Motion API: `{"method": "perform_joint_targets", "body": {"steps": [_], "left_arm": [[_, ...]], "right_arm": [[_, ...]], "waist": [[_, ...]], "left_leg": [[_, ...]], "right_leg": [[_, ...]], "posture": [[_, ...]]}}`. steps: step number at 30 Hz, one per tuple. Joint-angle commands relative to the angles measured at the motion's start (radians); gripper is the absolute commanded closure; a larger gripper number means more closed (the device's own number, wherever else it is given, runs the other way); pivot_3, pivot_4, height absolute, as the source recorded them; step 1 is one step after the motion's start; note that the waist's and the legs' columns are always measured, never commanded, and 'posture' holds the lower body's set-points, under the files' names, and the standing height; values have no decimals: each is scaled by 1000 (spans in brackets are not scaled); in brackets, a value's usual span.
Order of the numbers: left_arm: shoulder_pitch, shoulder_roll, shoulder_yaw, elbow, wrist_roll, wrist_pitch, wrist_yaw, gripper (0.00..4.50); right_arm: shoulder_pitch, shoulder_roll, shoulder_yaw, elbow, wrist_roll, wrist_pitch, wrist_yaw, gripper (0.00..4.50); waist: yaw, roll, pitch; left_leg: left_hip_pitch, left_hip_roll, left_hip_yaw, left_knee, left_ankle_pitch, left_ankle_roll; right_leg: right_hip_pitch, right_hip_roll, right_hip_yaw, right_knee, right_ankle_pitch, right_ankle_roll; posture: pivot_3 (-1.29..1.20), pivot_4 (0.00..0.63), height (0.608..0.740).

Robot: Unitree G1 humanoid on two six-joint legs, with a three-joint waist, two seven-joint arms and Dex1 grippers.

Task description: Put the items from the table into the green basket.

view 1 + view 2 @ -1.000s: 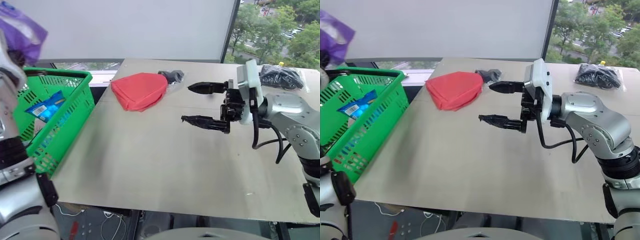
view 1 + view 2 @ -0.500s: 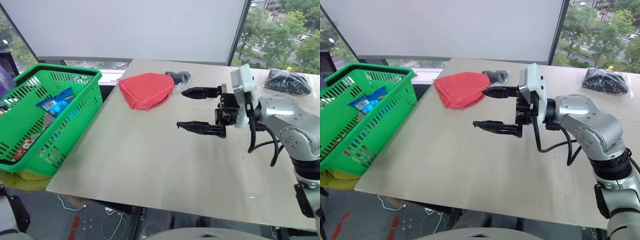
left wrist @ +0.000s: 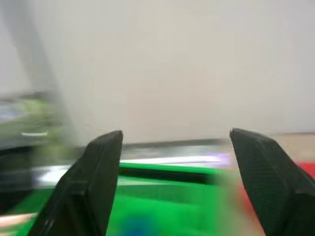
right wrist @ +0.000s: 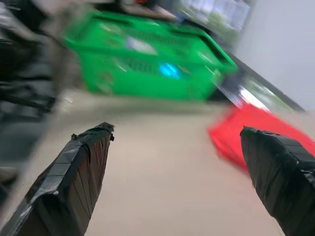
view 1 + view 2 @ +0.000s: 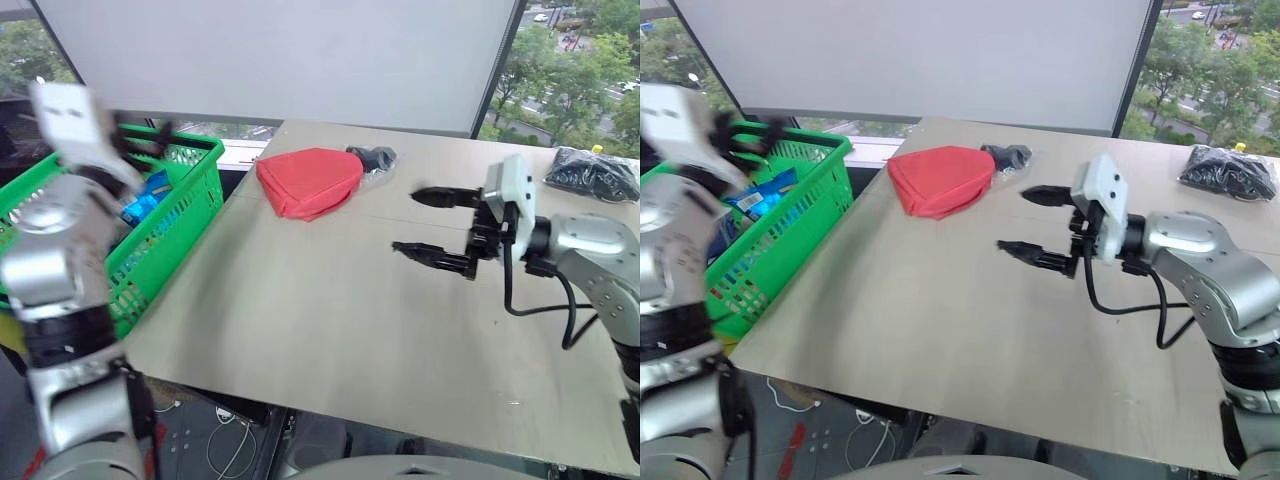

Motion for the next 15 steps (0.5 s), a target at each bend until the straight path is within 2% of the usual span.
{"method": "perform_joint_targets", "body": {"steps": [1, 3, 8, 13, 15], "left_arm": [[27, -49, -73, -101, -82, 65, -66, 876], [63, -47, -110, -102, -69, 72, -92, 876], [198, 53, -172, -139, -84, 83, -264, 876], [281, 118, -186, -185, -116, 100, -379, 876], [279, 113, -203, -195, -131, 108, -403, 876]], "right_arm": [[118, -55, -103, -50, -37, 21, -40, 0], [186, -76, -139, -66, -59, 32, -67, 0], [444, -96, -329, -158, -76, 68, -113, 0], [611, -36, -463, -219, -52, 93, -155, 0], [631, -11, -482, -222, -57, 86, -170, 0]], "waist": [[-21, 0, 0], [-50, 1, 0], [-128, 5, -3], [-167, 10, -2], [-171, 13, 0]], "left_leg": [[0, 1, 0, 0, 0, 0], [0, 2, 1, 0, 0, 0], [5, 4, 7, -3, 0, 0], [13, 6, 10, -3, -2, 4], [22, 6, 10, -4, -3, 5]], "right_leg": [[0, 1, 0, 0, 0, 0], [-1, 2, 1, 0, 0, -1], [1, 4, 6, 1, -2, -3], [8, 4, 7, 1, -2, -3], [18, 4, 7, 0, -2, -3]], "posture": [[132, 0, 740], [98, 0, 740], [45, 0, 740], [-1, 0, 740], [-9, 0, 740]]}}
